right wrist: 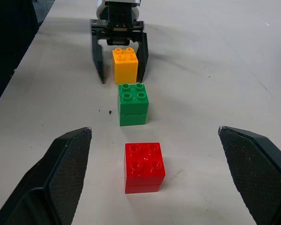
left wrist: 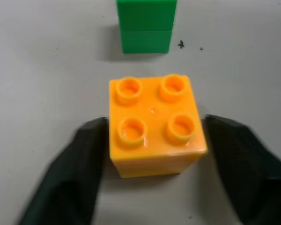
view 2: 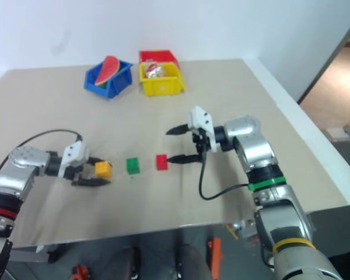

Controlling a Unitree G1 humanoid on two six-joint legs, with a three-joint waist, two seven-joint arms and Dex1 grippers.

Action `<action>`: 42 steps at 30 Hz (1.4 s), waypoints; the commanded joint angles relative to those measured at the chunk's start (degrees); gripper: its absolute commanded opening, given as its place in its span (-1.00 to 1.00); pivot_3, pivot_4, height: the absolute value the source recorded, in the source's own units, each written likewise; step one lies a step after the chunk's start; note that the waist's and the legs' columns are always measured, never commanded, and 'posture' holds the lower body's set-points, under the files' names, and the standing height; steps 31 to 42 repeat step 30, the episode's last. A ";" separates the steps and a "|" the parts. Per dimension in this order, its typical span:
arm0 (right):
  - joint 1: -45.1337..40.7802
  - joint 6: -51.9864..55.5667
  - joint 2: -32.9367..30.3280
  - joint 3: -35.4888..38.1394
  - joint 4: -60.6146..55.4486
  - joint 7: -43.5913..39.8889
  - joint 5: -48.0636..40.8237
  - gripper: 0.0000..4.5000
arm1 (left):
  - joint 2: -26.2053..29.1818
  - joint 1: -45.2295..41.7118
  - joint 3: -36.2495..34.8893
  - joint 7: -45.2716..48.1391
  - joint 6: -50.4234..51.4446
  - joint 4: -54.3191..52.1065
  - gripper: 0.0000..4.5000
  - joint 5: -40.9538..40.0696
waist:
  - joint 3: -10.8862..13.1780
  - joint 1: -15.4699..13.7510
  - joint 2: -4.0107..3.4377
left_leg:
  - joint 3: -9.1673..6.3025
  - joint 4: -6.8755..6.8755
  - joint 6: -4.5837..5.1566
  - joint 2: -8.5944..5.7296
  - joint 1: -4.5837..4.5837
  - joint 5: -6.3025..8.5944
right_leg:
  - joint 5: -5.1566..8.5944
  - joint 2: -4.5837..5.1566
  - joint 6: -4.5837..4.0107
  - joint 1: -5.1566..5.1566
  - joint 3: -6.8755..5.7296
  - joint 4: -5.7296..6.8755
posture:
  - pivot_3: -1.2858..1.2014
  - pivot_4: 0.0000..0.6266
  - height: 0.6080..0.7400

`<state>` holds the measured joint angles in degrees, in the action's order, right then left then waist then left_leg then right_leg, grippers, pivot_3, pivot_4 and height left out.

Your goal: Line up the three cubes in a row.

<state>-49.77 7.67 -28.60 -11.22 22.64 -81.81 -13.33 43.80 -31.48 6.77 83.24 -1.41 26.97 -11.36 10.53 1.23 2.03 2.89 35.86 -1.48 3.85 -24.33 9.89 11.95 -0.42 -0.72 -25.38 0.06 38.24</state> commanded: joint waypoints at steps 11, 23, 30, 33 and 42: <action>0.27 -0.80 -0.42 1.51 -1.95 0.64 -0.98 1.00 | 9.29 3.43 -7.82 0.11 11.48 -18.03 0.98 -6.93 | 0.00 0.08 0.00 | 0.01 -0.06 0.00 0.03 0.00 0.00 | 0.03 -0.02 -0.03 -0.03 0.02 0.00 | 0.03 -0.52 1.00; -0.51 -4.92 2.04 6.92 4.62 14.50 0.56 1.00 | 1.97 4.84 -20.84 -33.41 23.49 -21.69 0.98 -6.13 | 0.00 0.04 0.01 | -0.01 -0.02 0.00 0.03 0.04 0.00 | -0.01 -0.01 0.03 0.03 0.01 0.01 | 0.03 -0.52 1.00; 0.82 -7.80 2.96 9.08 8.13 22.75 1.91 1.00 | -5.14 12.80 -25.59 -49.61 20.15 -25.61 0.98 -2.54 | 0.00 0.15 0.01 | 0.10 -0.11 -0.01 0.02 0.02 0.00 | -0.04 0.01 0.08 -0.01 0.19 -0.05 | 0.03 -0.52 1.00; 0.82 -7.80 2.96 9.08 8.13 22.75 1.91 1.00 | -5.14 12.80 -25.59 -49.61 20.15 -25.61 0.98 -2.54 | 0.00 0.15 0.01 | 0.10 -0.11 -0.01 0.02 0.02 0.00 | -0.04 0.01 0.08 -0.01 0.19 -0.05 | 0.03 -0.52 1.00; 0.82 -7.80 2.96 9.08 8.13 22.75 1.91 1.00 | -5.14 12.80 -25.59 -49.61 20.15 -25.61 0.98 -2.54 | 0.00 0.15 0.01 | 0.10 -0.11 -0.01 0.02 0.02 0.00 | -0.04 0.01 0.08 -0.01 0.19 -0.05 | 0.03 -0.52 1.00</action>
